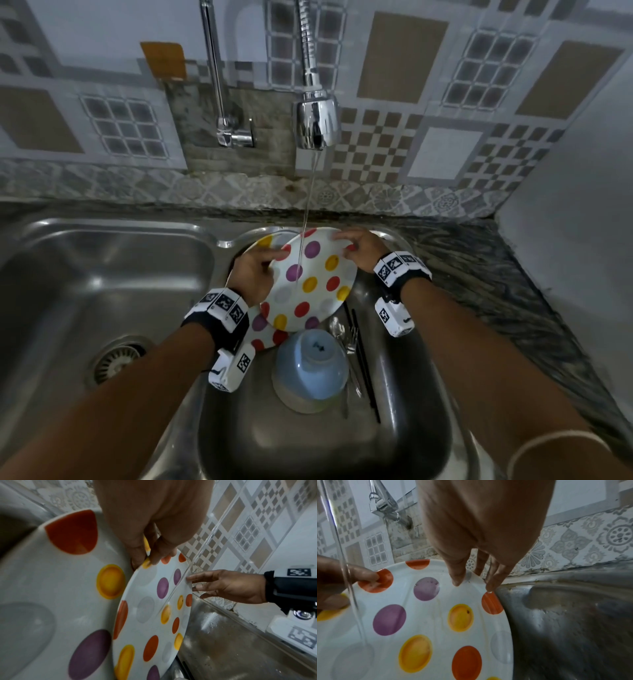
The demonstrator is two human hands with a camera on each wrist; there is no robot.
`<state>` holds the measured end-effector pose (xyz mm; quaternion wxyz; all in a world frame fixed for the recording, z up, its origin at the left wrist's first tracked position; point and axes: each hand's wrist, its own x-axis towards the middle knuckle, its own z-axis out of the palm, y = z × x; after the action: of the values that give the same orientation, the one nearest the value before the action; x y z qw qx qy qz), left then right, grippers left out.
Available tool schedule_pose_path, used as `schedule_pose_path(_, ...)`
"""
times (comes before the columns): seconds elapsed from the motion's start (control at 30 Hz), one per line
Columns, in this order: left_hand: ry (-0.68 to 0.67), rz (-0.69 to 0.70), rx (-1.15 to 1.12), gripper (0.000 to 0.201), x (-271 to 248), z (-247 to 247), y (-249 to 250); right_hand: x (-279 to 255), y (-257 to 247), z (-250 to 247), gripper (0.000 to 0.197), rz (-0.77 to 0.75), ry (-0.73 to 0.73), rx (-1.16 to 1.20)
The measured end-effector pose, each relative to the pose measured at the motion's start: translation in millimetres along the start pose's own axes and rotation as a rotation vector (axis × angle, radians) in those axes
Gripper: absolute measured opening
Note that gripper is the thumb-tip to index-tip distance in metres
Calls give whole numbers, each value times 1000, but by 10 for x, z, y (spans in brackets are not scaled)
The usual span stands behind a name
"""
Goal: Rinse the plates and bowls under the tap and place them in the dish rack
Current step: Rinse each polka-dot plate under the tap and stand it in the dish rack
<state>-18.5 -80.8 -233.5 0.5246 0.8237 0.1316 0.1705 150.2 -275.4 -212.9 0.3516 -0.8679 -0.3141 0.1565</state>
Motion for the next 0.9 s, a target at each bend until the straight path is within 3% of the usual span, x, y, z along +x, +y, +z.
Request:
schedule_pose_path(0.07,-9,39,-51,48,-16,16,-33,-3,29,-15,38,-8,51,40)
schedule_pose_path(0.17,14,123,48,61,-34,-15,-104,-94,21,-88,29,-9,81,53)
schedule_pose_path(0.4,7,230,179,55,-78,-249,402,-390,-260,-357,21,-71,219,-4)
schedule_pose_path(0.5,3,228,61,48,-88,-366,630,-541,-481,-510,18,-108,311,16)
schedule_pose_path(0.63,-85,160,-336,35,-82,-496,802,-711,-634,-677,19,-138,445,-7)
schedule_pose_path(0.73,-137,182,-328,30,-136,-526,902,-838,-716,-762,18,-175,464,-59)
schedule_pose_path(0.9,-152,161,-191,43,-156,-445,914,-1067,-654,-817,18,-165,475,-76)
